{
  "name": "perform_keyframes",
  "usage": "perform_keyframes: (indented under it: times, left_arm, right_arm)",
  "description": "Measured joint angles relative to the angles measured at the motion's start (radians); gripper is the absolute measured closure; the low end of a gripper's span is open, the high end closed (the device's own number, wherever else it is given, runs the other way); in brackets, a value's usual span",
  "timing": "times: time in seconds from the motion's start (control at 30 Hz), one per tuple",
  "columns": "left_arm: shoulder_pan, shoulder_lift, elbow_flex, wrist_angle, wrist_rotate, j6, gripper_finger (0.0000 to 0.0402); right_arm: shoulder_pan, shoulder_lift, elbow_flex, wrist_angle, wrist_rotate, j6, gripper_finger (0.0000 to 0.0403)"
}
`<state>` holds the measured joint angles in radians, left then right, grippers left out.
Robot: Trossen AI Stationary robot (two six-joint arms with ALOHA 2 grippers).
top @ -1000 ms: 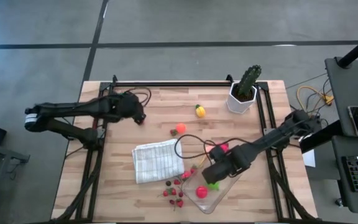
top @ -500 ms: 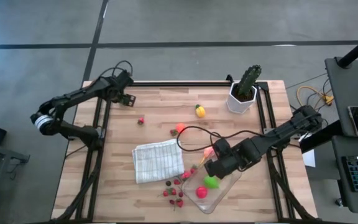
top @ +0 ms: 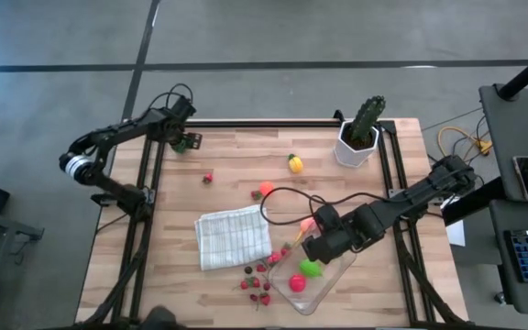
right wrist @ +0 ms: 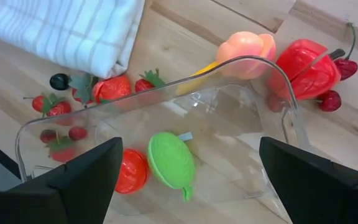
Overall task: Pick and placing Produce into tupperware
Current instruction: Put the watermelon into the transparent bin
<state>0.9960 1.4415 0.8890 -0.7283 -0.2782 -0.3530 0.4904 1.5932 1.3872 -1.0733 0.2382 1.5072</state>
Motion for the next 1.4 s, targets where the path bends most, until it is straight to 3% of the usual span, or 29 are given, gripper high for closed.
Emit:
perform_keyframes:
  times: [0.3, 0.77, 0.97, 1.4]
  left_arm:
    - [0.006, 0.095, 0.02, 0.02, -0.027, -0.006, 0.0123]
    - [0.006, 0.082, 0.014, 0.014, -0.039, -0.007, 0.0123]
    - [0.006, 0.083, 0.012, 0.024, -0.053, -0.083, 0.012]
    - [-0.003, 0.077, -0.011, 0.029, -0.054, -0.051, 0.0113]
  right_arm:
    - [0.0, 0.0, 0.0, 0.001, 0.0, 0.011, 0.0033]
    - [0.0, 0.0, 0.0, 0.002, -0.001, -0.018, 0.0033]
    - [0.002, 0.0, 0.0, 0.004, -0.001, -0.016, 0.0033]
    - [0.002, -0.003, -0.001, -0.055, -0.001, -0.02, 0.0033]
